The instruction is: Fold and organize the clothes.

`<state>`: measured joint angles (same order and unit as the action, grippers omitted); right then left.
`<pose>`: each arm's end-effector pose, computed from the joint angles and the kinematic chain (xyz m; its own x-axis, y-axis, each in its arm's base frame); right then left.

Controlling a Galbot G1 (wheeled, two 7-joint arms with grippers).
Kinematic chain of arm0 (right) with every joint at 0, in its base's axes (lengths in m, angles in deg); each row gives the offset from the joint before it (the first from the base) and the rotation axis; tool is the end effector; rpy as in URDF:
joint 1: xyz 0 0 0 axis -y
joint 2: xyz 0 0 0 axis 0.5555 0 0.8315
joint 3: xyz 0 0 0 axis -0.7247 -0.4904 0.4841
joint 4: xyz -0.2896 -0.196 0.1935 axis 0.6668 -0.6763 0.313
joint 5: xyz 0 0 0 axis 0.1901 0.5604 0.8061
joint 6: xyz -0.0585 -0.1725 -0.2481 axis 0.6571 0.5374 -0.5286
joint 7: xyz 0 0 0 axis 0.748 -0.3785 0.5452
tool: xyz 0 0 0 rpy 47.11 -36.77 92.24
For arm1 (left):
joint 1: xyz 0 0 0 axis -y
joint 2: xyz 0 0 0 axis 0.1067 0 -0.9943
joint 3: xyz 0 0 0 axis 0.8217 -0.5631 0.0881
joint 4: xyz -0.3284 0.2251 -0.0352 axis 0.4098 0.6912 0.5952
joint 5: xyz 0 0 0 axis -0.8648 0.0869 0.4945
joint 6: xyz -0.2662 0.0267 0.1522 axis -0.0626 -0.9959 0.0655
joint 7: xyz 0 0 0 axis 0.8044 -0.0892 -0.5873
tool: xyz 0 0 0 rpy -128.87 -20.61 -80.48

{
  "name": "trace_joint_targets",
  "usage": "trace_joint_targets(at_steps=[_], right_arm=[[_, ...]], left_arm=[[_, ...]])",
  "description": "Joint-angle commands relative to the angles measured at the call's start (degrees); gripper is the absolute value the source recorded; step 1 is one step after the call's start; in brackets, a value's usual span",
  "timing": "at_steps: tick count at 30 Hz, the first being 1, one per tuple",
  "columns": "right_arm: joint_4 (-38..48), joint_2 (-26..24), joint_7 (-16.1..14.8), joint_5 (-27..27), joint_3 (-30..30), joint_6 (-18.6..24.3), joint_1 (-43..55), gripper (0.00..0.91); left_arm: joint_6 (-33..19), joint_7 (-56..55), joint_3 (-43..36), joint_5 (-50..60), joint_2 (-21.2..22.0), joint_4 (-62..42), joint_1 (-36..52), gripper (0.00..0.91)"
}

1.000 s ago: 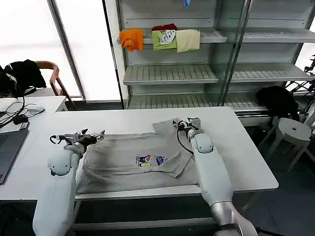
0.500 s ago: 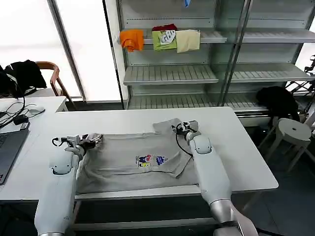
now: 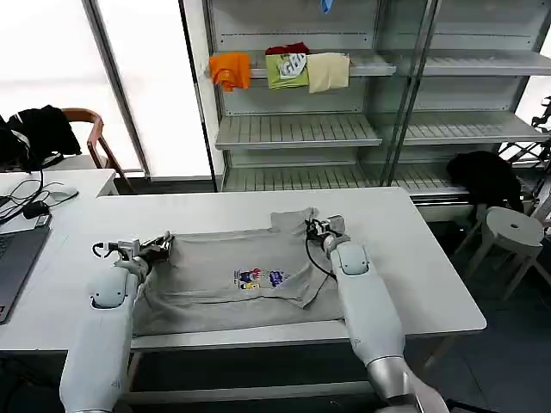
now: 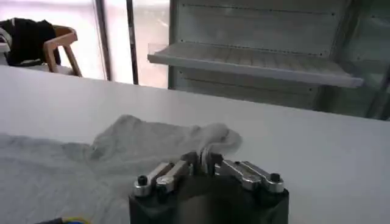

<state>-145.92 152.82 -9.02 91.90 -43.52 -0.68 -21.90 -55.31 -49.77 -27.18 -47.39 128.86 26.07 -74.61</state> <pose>0.5319 0.0416 -0.3211 -0.8866 -0.2725 0.3736 -0.3105 0.9495 -0.0442 0.4415 0.1753 -0.3340 -0.8910 0.0422 0.4521 0.0923 0.9917 0.0895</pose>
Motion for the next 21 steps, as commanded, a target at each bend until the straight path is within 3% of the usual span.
trace_joint_targets(at_steps=[1,7,11,21], right_arm=[[-4.58,2.81,0.04,-1.48,-0.37,0.02,-0.9,0.0],[-11.81,2.81,1.81,-5.67,-0.83,-0.59,-1.92,0.0],[-18.87,2.81,2.48,-8.3,-2.91,-3.46,-3.91,0.0],[-33.57,-0.75,1.8,-9.5,-6.35,-7.79,-14.91,0.0]], left_arm=[[-1.33,0.03,-0.01,-0.86,-0.09,1.27,-0.41,0.0],[-4.03,-2.2,0.89,-8.17,-0.51,3.93,-0.98,0.0],[-3.97,-2.88,1.67,-13.15,-1.25,8.55,-2.65,0.0],[-2.41,-1.89,4.21,-19.69,-2.94,19.62,-11.3,0.0]])
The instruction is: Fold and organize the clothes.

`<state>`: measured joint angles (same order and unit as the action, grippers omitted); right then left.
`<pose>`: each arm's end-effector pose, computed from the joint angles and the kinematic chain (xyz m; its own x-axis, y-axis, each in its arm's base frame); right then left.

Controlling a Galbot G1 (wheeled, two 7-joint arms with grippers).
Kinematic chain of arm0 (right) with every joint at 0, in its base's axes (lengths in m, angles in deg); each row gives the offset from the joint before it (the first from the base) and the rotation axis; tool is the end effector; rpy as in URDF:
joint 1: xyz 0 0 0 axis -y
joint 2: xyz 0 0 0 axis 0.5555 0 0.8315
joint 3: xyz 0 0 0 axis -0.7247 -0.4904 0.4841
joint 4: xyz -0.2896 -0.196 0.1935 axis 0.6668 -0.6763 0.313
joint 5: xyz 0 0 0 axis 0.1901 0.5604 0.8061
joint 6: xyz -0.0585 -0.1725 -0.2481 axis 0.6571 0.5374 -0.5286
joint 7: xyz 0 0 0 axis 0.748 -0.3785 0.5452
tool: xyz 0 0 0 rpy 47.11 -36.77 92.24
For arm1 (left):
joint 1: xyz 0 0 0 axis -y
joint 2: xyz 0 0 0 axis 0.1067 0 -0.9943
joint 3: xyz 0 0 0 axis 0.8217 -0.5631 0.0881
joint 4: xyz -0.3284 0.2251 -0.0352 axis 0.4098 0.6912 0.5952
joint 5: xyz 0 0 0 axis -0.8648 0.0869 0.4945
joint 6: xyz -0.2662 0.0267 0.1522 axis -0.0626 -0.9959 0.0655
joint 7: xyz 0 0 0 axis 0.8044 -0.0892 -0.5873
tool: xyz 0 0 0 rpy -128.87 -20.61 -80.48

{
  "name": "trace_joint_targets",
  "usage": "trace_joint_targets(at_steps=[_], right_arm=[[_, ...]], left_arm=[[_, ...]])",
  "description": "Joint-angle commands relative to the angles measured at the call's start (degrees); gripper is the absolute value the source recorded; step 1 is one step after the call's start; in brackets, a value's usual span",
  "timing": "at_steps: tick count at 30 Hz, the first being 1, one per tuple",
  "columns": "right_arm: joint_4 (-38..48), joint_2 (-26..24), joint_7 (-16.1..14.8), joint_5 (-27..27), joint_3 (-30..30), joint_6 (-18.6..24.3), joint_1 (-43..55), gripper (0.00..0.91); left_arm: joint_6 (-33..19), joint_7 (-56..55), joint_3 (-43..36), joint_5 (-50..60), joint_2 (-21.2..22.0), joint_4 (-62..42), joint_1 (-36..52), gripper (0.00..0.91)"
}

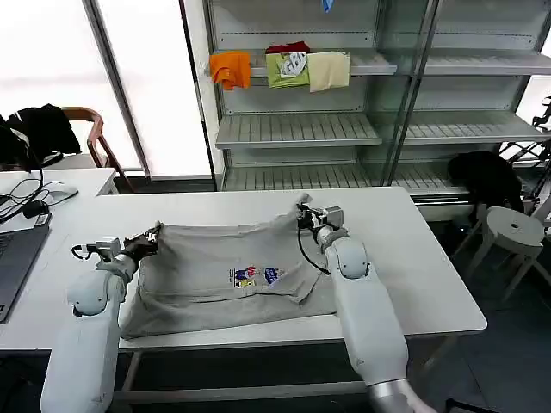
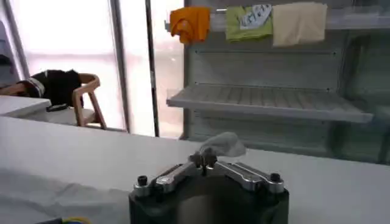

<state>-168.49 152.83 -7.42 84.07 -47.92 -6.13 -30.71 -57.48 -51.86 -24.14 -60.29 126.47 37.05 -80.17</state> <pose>0.4651 0.0638 -0.2790 -0.9060 -0.3645 0.2151 -0.3673 0.9297 0.0286 0.4003 0.1926 -0.3071 -0.9584 0.0779 0.2745 0.0732 0.9969 -0.0270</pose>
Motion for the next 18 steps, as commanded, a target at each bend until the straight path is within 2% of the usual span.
trace_joint_targets(at_steps=[1,8,18], right_arm=[[-12.65,-1.11,0.11,-2.13,-1.82,-2.61,-7.2,0.0],[-20.92,-3.28,-0.66,-3.03,-0.49,-3.07,-15.92,0.0],[-26.84,-4.33,-0.82,-4.63,3.03,-2.97,-24.3,0.0]], left_arm=[[-0.24,0.48,1.53,-7.11,-0.6,9.1,-6.3,0.0],[-2.21,3.56,3.97,-11.7,-1.88,12.26,-13.92,0.0],[-5.62,7.23,5.08,-15.39,-2.99,12.1,-19.79,0.0]])
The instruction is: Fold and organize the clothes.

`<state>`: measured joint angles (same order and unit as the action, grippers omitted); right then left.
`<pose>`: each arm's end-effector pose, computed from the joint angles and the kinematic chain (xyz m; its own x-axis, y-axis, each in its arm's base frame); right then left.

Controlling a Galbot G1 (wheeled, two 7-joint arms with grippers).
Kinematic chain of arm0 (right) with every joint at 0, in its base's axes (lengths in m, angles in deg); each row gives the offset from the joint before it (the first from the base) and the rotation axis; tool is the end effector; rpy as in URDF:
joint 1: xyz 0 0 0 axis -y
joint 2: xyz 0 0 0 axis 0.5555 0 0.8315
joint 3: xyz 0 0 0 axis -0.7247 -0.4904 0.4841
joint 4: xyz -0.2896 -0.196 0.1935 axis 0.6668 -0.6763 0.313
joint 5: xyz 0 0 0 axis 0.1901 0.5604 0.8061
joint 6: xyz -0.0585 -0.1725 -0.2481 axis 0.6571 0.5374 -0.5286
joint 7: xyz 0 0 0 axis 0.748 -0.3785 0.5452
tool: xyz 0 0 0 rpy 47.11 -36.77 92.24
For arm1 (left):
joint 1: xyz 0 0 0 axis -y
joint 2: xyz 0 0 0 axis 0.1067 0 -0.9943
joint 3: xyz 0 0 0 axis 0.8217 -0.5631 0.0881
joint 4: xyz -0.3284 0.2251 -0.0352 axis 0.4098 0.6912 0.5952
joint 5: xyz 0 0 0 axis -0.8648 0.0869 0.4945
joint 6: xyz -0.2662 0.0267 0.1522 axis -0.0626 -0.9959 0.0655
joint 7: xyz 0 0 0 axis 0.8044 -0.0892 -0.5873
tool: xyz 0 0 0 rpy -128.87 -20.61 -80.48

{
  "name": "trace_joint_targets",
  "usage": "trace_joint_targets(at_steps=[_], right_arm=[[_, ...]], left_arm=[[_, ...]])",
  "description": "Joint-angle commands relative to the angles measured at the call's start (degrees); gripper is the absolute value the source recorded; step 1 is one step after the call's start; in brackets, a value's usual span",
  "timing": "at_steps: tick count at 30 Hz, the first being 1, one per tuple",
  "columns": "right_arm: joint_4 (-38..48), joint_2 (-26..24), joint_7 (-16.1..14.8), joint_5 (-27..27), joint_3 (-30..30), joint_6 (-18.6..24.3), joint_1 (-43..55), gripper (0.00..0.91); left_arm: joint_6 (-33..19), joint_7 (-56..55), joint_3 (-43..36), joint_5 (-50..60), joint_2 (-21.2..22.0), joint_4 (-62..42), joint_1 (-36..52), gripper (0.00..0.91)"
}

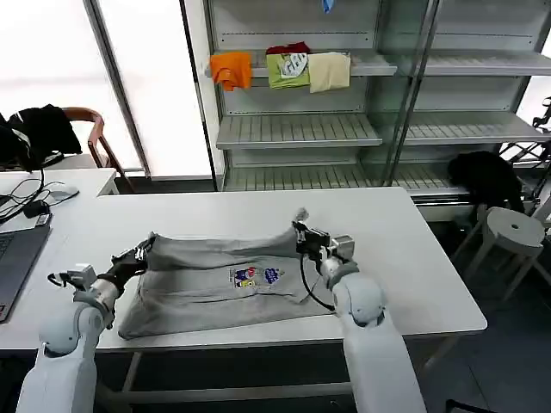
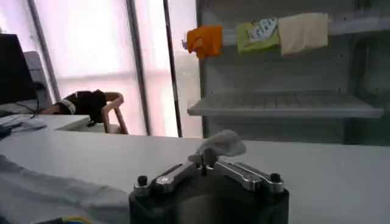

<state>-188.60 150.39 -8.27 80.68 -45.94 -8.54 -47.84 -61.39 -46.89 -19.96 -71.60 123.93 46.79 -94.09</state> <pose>0.3486 0.0347 -0.2992 -0.9072 -0.3747 0.1910 -0.3630 0.9270 0.0943 0.3114 0.2119 -0.3287 -0.9577 0.1979 0.2091 0.1701 0.9749 -0.1435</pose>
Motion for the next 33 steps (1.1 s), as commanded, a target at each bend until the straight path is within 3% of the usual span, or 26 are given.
trace_joint_targets(at_steps=[1,22,24,25,26,33], right_arm=[[-7.38,-1.95,0.03,-1.41,1.48,-0.62,-7.89,0.0],[-9.06,-1.77,-2.31,1.39,3.02,1.02,-13.95,0.0],[-8.7,-1.69,-2.36,1.49,3.07,1.28,-14.14,0.0],[-8.57,-1.67,-2.41,1.62,3.12,1.39,-14.2,0.0],[-8.43,-1.66,-2.49,1.88,3.24,1.48,-14.3,0.907],[-8.8,-1.73,-1.17,6.22,4.66,2.24,-15.3,0.907]], left_arm=[[-1.94,2.51,0.9,-4.14,-0.52,2.48,-6.25,0.0],[-2.19,4.87,3.32,-4.2,-1.47,3.97,-10.09,0.01],[-2.31,4.91,3.15,-2.88,-1.36,4.06,-10.4,0.071],[-2.4,4.88,3.12,-2.28,-1.31,4.14,-10.54,0.171],[-2.31,4.59,3.14,-1.97,-1.16,4.3,-10.67,0.907],[-2.45,3.49,3.86,-0.65,-0.39,6.26,-11.47,0.907]])
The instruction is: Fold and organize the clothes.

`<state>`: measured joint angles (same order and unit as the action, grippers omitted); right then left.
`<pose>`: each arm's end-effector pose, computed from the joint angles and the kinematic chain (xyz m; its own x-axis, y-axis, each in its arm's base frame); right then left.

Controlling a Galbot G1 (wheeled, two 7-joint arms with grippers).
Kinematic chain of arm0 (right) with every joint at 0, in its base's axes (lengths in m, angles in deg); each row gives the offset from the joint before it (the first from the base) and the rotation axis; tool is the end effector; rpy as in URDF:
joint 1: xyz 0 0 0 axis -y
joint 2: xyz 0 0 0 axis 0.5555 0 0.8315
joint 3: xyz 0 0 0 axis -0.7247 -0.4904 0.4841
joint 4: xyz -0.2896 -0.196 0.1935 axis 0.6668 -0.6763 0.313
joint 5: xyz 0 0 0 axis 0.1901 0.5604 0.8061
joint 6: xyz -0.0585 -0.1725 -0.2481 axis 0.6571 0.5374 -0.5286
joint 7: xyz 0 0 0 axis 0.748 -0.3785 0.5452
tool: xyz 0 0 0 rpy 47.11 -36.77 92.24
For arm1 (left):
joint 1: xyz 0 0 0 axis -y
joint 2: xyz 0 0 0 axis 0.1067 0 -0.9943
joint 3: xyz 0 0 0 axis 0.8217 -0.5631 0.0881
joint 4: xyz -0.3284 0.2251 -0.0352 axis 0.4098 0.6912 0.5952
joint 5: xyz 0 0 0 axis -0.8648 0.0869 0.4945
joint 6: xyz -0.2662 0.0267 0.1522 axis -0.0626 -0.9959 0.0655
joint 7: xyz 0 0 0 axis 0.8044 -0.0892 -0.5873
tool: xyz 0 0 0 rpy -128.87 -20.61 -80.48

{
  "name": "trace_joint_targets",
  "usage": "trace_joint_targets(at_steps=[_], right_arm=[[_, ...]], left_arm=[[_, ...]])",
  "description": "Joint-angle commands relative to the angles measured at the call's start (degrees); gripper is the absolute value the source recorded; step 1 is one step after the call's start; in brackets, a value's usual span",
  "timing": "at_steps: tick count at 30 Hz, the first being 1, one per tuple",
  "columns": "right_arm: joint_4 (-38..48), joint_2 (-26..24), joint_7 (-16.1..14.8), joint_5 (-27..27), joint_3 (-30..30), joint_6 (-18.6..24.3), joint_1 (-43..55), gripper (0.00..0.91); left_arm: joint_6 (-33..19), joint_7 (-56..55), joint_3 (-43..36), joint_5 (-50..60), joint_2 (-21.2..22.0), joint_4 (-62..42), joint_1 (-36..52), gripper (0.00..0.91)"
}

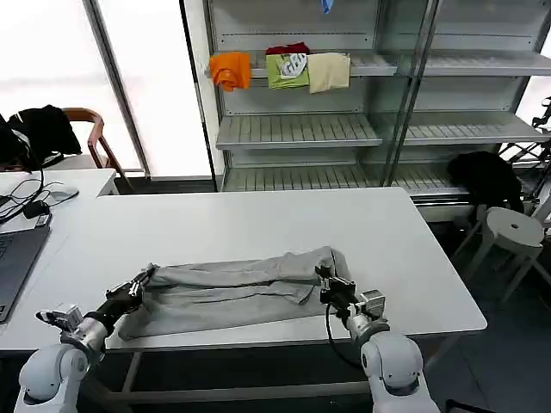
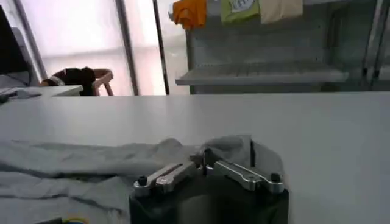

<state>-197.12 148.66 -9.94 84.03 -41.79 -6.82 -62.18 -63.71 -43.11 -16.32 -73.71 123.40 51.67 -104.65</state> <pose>0.2589 0.0033 -0.3313 -0.9116 -0.3080 0.2722 -0.3041 0.9509 0.0575 0.2443 0.2221 -0.3464 -0.9425 0.2374 0.2353 0.2035 0.9660 -0.1594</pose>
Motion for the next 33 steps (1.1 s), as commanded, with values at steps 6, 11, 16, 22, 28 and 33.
trace_joint_targets(at_steps=[6,11,16,22,28,33], right_arm=[[-4.0,-0.75,1.73,11.57,3.28,2.46,-3.25,0.907],[-7.64,-1.59,3.03,14.08,5.92,3.34,-4.22,0.907],[-10.1,-1.71,5.61,4.81,8.51,5.57,-2.67,0.907],[-12.73,-1.73,5.44,0.94,9.44,4.94,-0.46,0.907],[-12.91,-1.27,5.49,1.02,8.9,5.07,-0.69,0.907],[-12.66,-1.26,5.42,1.06,8.79,5.2,-0.81,0.907]], left_arm=[[3.29,-6.03,0.87,2.54,1.62,7.45,-1.84,0.907],[4.49,-14.02,0.05,9.21,4.76,11.83,-4.24,0.907],[4.35,-20.06,-1.43,10.31,7.12,10.49,-5.68,0.907],[4.51,-22.25,-2.36,11.57,8.15,9.22,-5.02,0.836],[4.48,-21.91,-2.84,12.13,8.14,8.72,-5.23,0.514],[4.15,-21.3,-3.07,12.09,8.14,7.57,-5.08,0.222]])
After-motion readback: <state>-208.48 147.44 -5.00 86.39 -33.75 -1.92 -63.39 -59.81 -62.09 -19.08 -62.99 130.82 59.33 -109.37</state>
